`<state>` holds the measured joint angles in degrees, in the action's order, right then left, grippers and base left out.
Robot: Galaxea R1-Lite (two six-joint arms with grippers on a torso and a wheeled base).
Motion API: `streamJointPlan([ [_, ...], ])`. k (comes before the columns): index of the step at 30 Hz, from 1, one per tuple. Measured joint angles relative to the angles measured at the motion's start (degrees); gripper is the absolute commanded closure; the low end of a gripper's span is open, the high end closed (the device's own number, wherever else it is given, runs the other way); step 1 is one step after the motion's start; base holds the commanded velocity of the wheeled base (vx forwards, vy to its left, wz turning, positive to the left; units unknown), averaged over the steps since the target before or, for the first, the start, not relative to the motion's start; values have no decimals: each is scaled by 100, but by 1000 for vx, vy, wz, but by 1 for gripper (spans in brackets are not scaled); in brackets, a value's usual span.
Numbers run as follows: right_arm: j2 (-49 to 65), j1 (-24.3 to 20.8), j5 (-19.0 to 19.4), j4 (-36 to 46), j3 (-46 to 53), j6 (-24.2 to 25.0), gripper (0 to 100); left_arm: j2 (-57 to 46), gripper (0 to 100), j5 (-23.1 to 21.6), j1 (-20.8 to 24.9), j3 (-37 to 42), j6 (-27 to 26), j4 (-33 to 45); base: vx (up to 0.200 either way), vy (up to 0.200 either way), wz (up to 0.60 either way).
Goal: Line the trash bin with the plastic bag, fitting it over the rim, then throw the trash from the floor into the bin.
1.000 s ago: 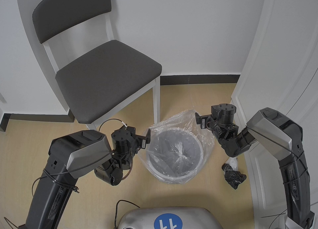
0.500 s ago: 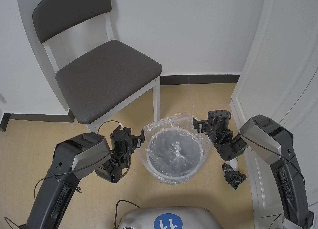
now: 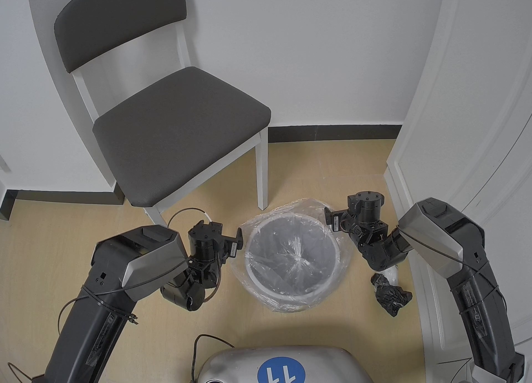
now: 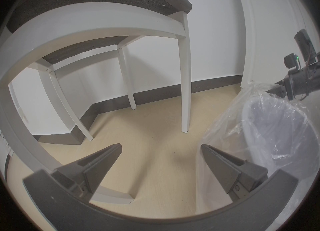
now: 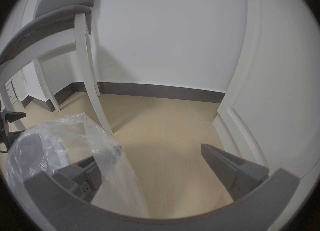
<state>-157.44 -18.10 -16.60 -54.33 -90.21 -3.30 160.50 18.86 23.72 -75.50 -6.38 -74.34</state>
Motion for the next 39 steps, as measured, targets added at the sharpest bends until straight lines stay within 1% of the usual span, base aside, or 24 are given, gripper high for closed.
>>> streamJointPlan([
  [12, -215, 124, 51, 258, -149, 24, 0, -154, 0, 0, 9, 268, 4, 28, 0, 0, 0],
  [20, -282, 96, 167, 553, -119, 385, 0, -218, 0, -6, 9, 400, -2, 27, 0, 0, 0],
  [28, -345, 80, 202, 581, -138, 428, 0, -232, 0, -17, 9, 413, -5, 27, 0, 0, 0],
  [30, -347, 80, 191, 650, -149, 430, 0, -232, 0, -17, 9, 413, -2, 28, 0, 0, 0],
  [35, -352, 68, 71, 1189, -235, 458, 0, -232, 0, -17, 9, 417, 0, 24, 0, 0, 0],
  [39, -352, 57, -69, 1274, -317, 469, 0, -232, 0, -17, 17, 422, 4, 16, 0, 0, 0],
])
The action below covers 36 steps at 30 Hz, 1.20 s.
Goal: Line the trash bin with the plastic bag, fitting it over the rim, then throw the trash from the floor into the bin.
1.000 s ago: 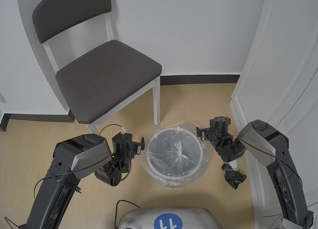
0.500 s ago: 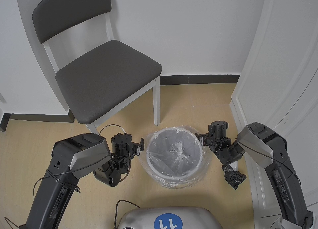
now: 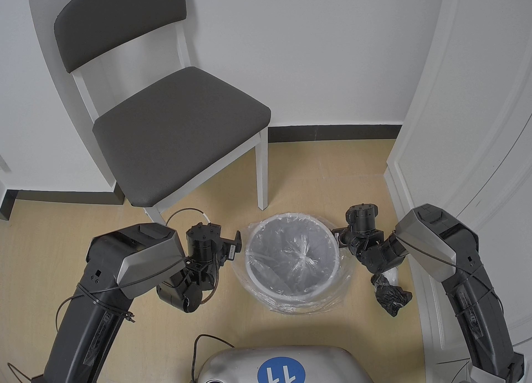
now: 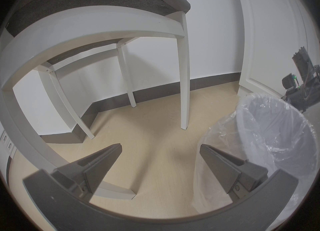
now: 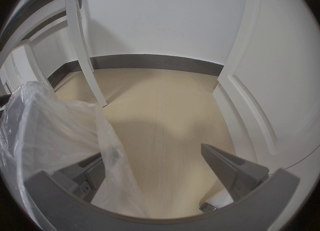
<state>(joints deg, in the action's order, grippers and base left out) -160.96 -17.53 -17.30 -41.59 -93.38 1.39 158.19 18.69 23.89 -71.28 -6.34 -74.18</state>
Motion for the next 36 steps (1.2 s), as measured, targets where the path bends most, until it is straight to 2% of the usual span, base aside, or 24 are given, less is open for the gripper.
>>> streamJointPlan([
  [10, 297, -24, -57, -127, 363, -60, 0, 0, 0, 2, 16, 17, -6, -32, 0, 0, 0],
  [18, 1298, 107, 85, -226, 1486, -472, 0, 2, 0, 2, 20, 11, -4, -62, 0, 0, 0],
  [25, 1880, 288, 592, -206, 2022, -588, 0, 6, 0, 2, 20, -11, 2, -78, 0, 0, 0],
  [32, 2287, 395, 1792, 271, 2699, -869, 0, 6, 0, 0, 16, -11, 22, -82, 0, 0, 0],
  [36, 2343, 422, 2124, 416, 2944, -1357, 0, 6, 0, 0, 11, -11, 32, -84, 0, 0, 0],
])
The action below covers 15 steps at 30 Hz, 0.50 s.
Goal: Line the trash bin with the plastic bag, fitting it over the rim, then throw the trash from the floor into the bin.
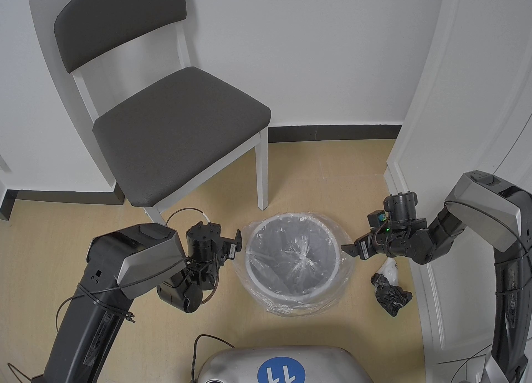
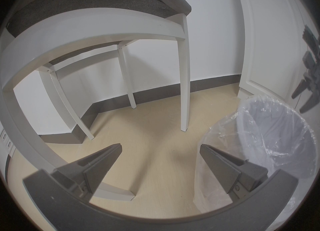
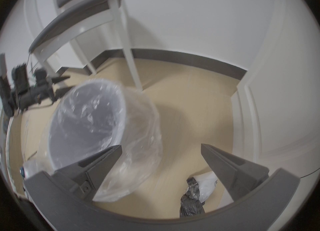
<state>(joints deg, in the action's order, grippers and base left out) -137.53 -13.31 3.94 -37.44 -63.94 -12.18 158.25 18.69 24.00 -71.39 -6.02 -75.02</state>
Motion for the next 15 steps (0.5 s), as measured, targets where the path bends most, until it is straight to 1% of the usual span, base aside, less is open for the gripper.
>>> streamJointPlan([
  [2, -87, 22, -24, 40, 22, -167, 0, 0, 0, 0, 0, 2, 1, -2, 0, 0, 0],
  [6, -378, 127, -323, 85, -119, -416, 0, 2, 0, 0, 0, 0, 4, -2, 0, 0, 0],
  [8, -524, 161, -399, 154, -216, -514, 0, 5, 0, 0, 0, -11, 4, -5, 0, 0, 0],
  [15, -813, 218, -502, 807, -714, -536, 0, 16, 0, 0, 0, -28, 0, -33, 0, 0, 0],
])
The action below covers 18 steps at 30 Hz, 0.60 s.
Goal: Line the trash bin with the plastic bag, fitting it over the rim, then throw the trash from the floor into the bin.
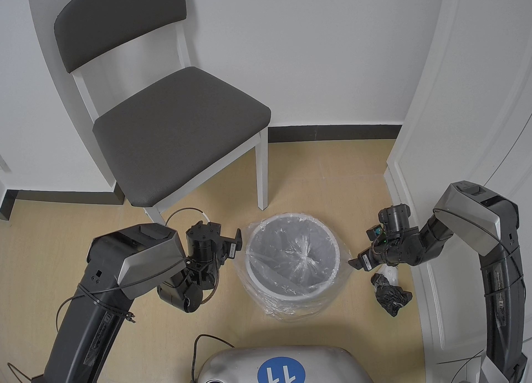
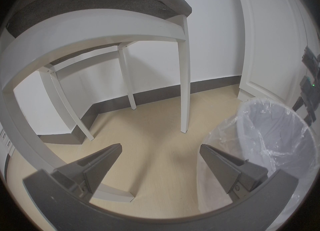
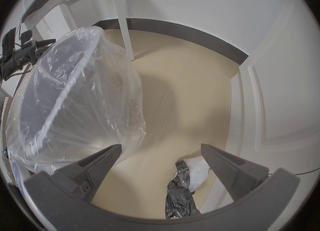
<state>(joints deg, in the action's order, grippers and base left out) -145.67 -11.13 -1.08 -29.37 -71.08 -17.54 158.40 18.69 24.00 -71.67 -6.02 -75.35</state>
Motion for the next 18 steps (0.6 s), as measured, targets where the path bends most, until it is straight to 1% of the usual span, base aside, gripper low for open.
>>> streamJointPlan([
  [8, -323, -20, -63, 558, -1193, 261, 0, 34, 0, 0, -6, -2, -13, -213, 0, 0, 0],
  [18, -1103, -155, -143, 1345, -3134, 296, 0, 55, 0, 5, -20, 6, -27, -345, 0, 0, 0],
])
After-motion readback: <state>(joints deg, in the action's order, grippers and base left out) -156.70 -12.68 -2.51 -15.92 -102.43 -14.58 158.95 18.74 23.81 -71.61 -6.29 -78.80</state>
